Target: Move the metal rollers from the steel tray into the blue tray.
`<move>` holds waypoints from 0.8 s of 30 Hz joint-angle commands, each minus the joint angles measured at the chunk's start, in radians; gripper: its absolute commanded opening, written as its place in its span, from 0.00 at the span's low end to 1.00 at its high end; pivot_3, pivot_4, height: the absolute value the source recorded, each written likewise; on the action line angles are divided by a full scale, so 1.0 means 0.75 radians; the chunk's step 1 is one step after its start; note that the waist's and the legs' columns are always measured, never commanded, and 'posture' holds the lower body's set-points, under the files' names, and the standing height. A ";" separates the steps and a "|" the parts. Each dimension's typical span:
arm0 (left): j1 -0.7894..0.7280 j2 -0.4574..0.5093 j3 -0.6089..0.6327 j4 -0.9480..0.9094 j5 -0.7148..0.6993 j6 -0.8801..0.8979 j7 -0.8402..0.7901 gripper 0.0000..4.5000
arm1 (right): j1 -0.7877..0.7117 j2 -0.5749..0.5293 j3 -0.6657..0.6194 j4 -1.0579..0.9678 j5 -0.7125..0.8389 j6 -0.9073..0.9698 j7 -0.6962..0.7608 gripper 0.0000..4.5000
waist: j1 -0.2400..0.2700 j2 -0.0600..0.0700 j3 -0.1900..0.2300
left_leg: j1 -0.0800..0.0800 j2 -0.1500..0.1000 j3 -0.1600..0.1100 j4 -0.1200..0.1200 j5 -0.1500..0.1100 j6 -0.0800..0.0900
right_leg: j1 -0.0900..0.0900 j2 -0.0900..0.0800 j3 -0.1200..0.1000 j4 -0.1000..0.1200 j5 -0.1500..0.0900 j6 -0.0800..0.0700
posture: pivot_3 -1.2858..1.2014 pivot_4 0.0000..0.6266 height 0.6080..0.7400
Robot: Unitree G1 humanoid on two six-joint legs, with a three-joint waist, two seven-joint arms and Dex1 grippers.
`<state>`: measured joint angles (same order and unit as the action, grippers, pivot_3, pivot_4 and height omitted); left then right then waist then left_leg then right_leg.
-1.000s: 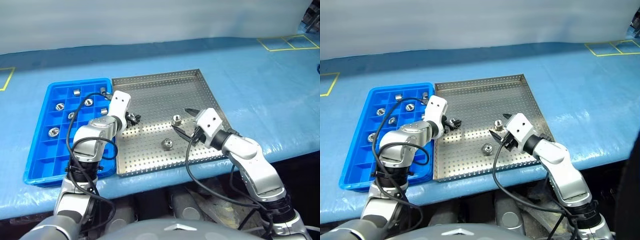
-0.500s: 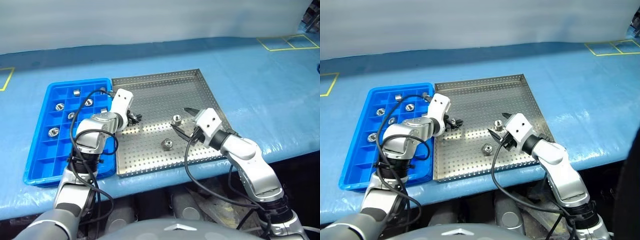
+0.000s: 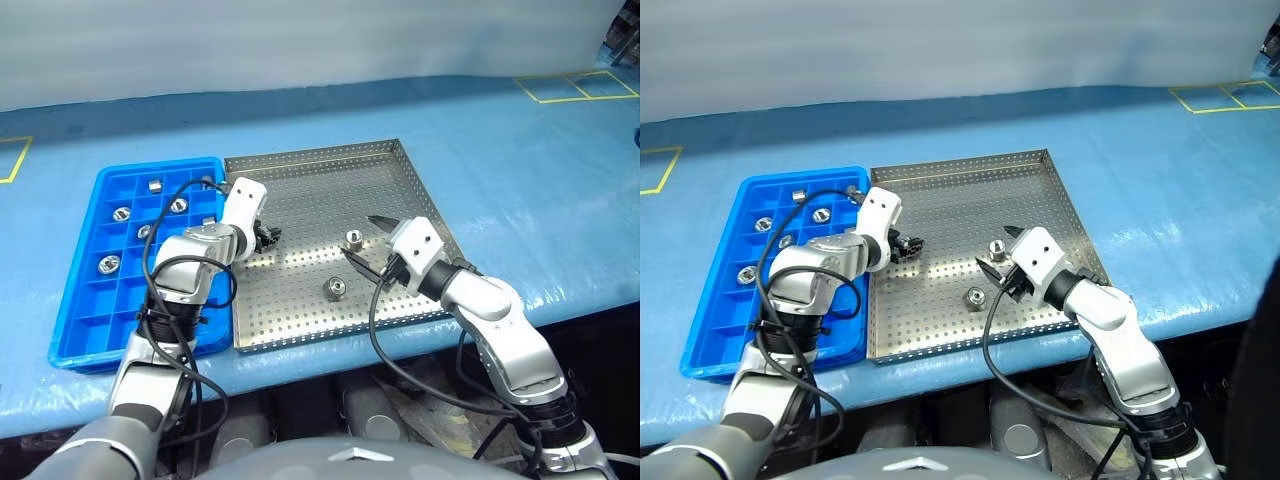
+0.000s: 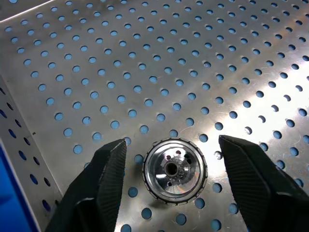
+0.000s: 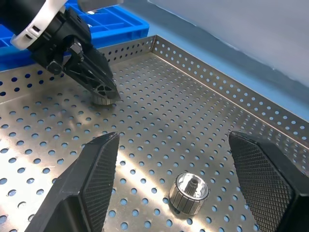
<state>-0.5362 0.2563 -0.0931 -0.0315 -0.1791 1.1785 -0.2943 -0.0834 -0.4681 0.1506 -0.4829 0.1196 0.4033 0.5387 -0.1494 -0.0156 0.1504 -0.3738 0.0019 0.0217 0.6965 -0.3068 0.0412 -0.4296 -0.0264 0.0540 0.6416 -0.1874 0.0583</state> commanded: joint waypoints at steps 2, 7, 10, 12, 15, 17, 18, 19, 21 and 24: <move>-0.008 -0.023 -0.020 0.005 -0.024 0.005 -0.027 0.52 | -0.011 0.001 -0.014 -0.039 -0.005 -0.024 -0.006 0.85 | 0.001 0.000 0.000 | -0.001 0.000 -0.001 0.000 0.000 0.000 | -0.001 0.000 0.000 -0.001 0.000 0.000 | 0.41 0.24 1.00; -0.003 -0.032 -0.014 -0.008 -0.018 -0.001 -0.026 0.38 | -0.010 -0.003 -0.015 -0.043 -0.004 -0.024 -0.003 0.85 | -0.001 0.000 0.000 | -0.001 0.000 -0.001 0.000 0.000 0.000 | -0.001 0.000 0.000 -0.001 0.000 0.000 | 0.41 0.24 1.00; 0.003 -0.034 -0.009 -0.020 -0.017 -0.011 -0.023 0.38 | -0.013 -0.003 -0.013 -0.039 -0.004 -0.023 -0.001 0.85 | 0.000 0.000 0.000 | -0.001 0.000 0.000 0.000 0.000 0.000 | -0.001 0.000 0.000 -0.001 0.000 0.000 | 0.42 0.24 1.00; 0.009 -0.032 -0.010 -0.036 -0.014 -0.020 -0.020 0.38 | -0.016 -0.004 -0.012 -0.036 -0.004 -0.022 0.001 0.85 | 0.000 0.000 0.000 | -0.001 0.000 -0.001 0.000 0.000 0.000 | -0.001 0.000 0.000 -0.001 0.000 0.000 | 0.42 0.24 1.00; 0.021 -0.022 -0.019 -0.084 -0.005 -0.044 -0.018 0.38 | -0.019 -0.004 -0.009 -0.033 -0.004 -0.022 0.004 0.85 | 0.000 -0.001 0.000 | -0.001 0.000 0.000 0.000 0.000 0.000 | -0.001 0.000 0.000 -0.001 0.000 0.000 | 0.42 0.24 1.00; 0.038 -0.030 -0.003 -0.133 -0.001 -0.080 -0.001 0.38 | -0.019 -0.004 -0.008 -0.033 -0.004 -0.023 0.006 0.85 | 0.000 0.000 0.000 | -0.002 0.000 -0.001 0.000 0.000 0.000 | -0.002 0.000 0.000 -0.001 0.000 0.000 | 0.42 0.24 1.00; 0.050 -0.031 0.003 -0.166 0.008 -0.123 0.009 0.38 | -0.021 -0.004 -0.007 -0.032 -0.004 -0.022 0.006 0.85 | -0.001 -0.001 0.000 | -0.002 0.000 0.000 0.000 0.000 0.000 | -0.002 0.000 0.000 -0.001 0.000 0.000 | 0.42 0.24 1.00; 0.065 -0.036 0.015 -0.207 0.007 -0.168 0.017 0.38 | -0.020 -0.004 -0.006 -0.033 -0.005 -0.022 0.007 0.85 | -0.001 -0.001 0.001 | -0.003 0.000 0.000 0.000 0.000 0.000 | -0.003 0.000 0.000 -0.001 0.000 0.000 | 0.42 0.24 1.00; 0.094 -0.055 0.057 -0.296 -0.004 -0.228 0.042 0.38 | -0.017 -0.005 -0.004 -0.037 -0.004 -0.021 0.009 0.85 | 0.001 -0.001 0.001 | -0.004 0.001 0.000 0.000 0.000 0.000 | -0.004 0.000 0.000 0.000 0.000 0.000 | 0.42 0.24 1.00; 0.152 -0.070 0.175 -0.461 -0.001 -0.250 0.120 0.38 | -0.017 -0.007 0.005 -0.040 -0.003 -0.017 0.018 0.85 | 0.002 -0.001 0.001 | -0.005 0.001 0.000 0.000 0.000 0.000 | -0.004 -0.002 0.000 0.000 0.000 0.000 | 0.42 0.24 1.00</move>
<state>-0.4342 0.2000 -0.0255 -0.2765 -0.1770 1.0175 -0.2360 -0.0909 -0.4690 0.1527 -0.4826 0.1191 0.4026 0.5471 -0.1476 -0.0163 0.1509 -0.3772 0.0027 0.0216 0.6964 -0.3071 0.0414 -0.4328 -0.0278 0.0542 0.6414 -0.1870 0.0584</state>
